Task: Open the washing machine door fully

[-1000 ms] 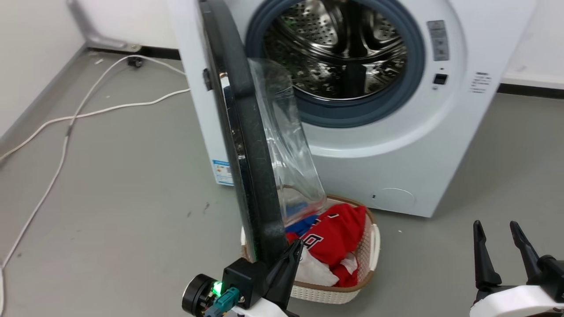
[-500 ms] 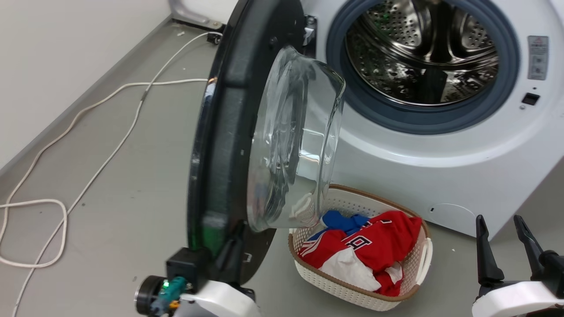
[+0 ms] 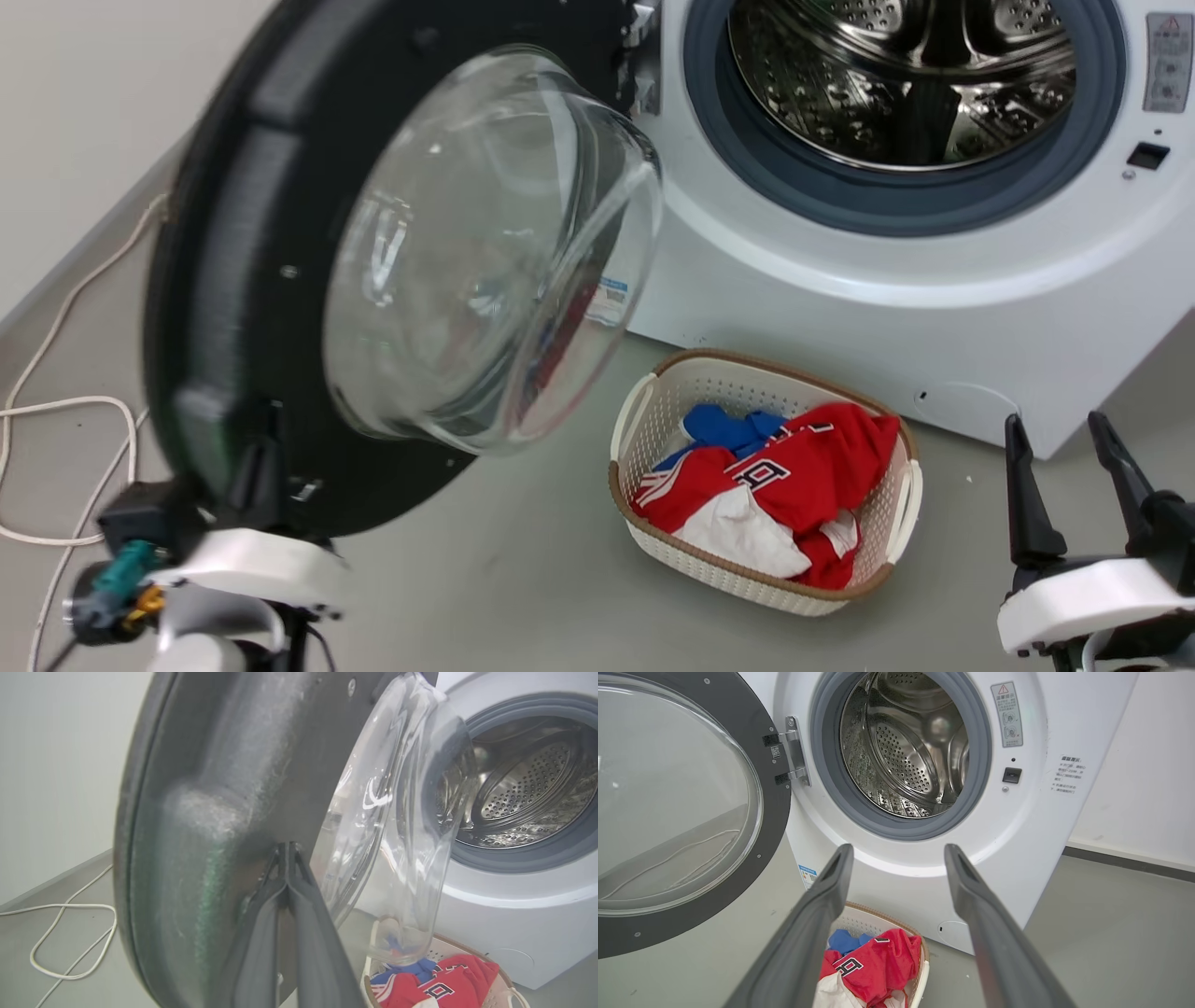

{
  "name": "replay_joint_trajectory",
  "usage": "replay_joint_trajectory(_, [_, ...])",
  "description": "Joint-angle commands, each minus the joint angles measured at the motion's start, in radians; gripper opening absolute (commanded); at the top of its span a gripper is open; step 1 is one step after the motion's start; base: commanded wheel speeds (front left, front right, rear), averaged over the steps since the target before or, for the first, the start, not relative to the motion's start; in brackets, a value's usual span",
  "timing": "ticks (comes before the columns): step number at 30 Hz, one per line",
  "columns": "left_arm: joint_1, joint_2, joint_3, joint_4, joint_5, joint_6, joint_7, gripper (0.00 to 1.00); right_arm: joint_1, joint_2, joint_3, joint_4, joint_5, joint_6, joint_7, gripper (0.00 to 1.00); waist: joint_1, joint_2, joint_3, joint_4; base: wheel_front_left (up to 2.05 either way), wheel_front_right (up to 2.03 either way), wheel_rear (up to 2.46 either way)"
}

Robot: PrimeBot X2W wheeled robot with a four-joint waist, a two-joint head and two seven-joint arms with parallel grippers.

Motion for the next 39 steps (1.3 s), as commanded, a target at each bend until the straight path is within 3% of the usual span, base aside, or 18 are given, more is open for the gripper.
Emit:
replay_joint_trajectory(1, [-0.026,0.025,0.037,0.017,-0.014,-0.005,-0.013,0.0,-0.02,0.001,-0.001,-0.012,-0.005,0.0,0.007,1.0,0.0,0.0,0.031,-0.021,0.0,0.0,0.0])
replay_joint_trajectory(12, [-0.15,0.124,0.164,0.211,-0.092,-0.081,-0.035,0.0,-0.073,0.001,0.007,-0.047,-0.026,0.0,0.039,1.0,0.0,0.0,0.132,-0.057,0.0,0.0,0.0])
replay_joint_trajectory(20, [-0.244,0.174,0.192,0.363,-0.126,-0.165,-0.047,0.0,-0.097,0.0,0.014,-0.043,-0.017,0.0,0.047,1.0,0.0,0.0,0.165,-0.073,0.0,0.0,0.0])
replay_joint_trajectory(25, [-0.269,0.189,0.202,0.416,-0.131,-0.188,-0.055,0.0,-0.101,0.0,0.014,-0.03,-0.008,0.0,0.039,1.0,0.0,0.0,0.16,-0.078,0.0,0.0,0.0])
replay_joint_trajectory(31, [-0.243,0.193,0.193,0.443,-0.111,-0.181,-0.068,0.0,-0.08,0.0,0.01,0.004,0.016,0.0,0.02,1.0,0.0,0.0,0.109,-0.082,0.0,0.0,0.0])
replay_joint_trajectory(39, [-0.123,0.165,0.151,0.309,-0.039,-0.096,-0.074,0.0,-0.035,0.001,0.01,0.046,0.048,0.0,0.002,1.0,0.0,0.0,-0.009,-0.079,0.0,0.0,0.0])
